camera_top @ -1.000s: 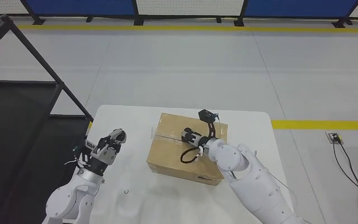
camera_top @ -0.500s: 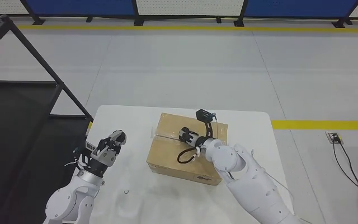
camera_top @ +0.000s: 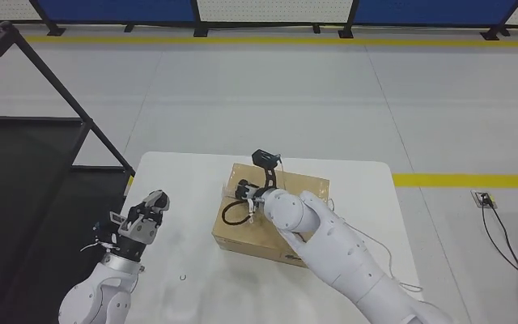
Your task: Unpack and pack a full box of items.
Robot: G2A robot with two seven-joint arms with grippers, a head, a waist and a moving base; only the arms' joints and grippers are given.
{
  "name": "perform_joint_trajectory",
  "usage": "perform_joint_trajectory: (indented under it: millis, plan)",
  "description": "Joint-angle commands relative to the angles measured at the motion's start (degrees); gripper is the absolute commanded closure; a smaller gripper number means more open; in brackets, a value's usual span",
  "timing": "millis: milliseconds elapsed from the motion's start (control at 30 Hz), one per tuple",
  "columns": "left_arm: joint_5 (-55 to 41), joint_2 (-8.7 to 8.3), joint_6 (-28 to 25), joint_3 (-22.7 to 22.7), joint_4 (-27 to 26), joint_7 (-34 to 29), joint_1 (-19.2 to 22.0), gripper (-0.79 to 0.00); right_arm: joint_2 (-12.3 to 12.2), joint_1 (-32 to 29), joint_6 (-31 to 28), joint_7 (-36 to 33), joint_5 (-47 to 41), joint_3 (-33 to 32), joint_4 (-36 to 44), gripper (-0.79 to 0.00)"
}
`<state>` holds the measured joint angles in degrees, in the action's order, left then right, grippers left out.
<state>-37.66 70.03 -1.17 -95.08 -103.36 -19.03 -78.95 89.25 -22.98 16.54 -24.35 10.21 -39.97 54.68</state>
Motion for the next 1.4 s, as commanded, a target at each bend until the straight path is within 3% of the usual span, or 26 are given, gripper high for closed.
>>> perform_joint_trajectory:
  millis: [0,233,500,667,1100,1367]
  plan:
    - [-0.4,0.0,-0.3,-0.4,-0.2,0.0,-0.6,0.0,1.5,1.6,-0.9,0.2,-1.4,1.3,-3.0,0.0]
    - [-0.8,0.03,-1.0,-1.0,-0.6,0.0,-1.6,0.0,5.3,4.6,-4.6,-0.1,-3.3,4.4,-9.7,0.0]
    - [-0.5,0.09,-1.4,-0.7,-1.1,0.0,-1.9,0.0,6.9,4.4,-9.0,2.6,-2.9,4.3,-11.5,0.0]
    - [-0.2,0.14,-1.7,-0.3,-1.2,0.1,-1.8,0.0,6.7,2.8,-11.9,5.9,-1.6,2.6,-10.4,0.0]
    - [0.1,0.22,-1.7,0.0,-1.0,0.5,-1.0,0.0,5.1,0.7,-15.4,-7.6,0.0,-0.8,-6.4,0.0]
    - [0.3,0.28,-1.3,0.6,-0.7,0.6,-0.2,0.0,4.3,-0.3,-10.5,-8.1,3.4,-2.9,-4.5,0.0]
